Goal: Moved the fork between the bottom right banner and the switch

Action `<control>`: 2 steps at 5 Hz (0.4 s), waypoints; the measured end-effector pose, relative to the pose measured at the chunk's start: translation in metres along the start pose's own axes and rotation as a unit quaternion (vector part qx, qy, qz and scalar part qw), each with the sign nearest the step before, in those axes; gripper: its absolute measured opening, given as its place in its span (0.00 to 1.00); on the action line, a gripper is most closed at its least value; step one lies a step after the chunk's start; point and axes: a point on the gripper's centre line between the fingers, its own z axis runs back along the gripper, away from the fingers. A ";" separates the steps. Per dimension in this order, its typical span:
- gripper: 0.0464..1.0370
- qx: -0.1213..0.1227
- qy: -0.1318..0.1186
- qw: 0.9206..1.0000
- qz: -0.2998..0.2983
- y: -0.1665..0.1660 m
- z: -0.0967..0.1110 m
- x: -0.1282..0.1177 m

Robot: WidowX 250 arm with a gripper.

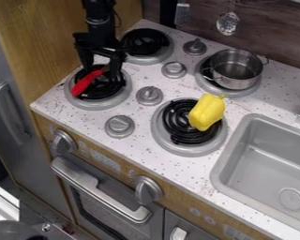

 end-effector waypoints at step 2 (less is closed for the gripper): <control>0.95 -0.009 0.026 1.000 0.001 0.018 -0.020 -0.011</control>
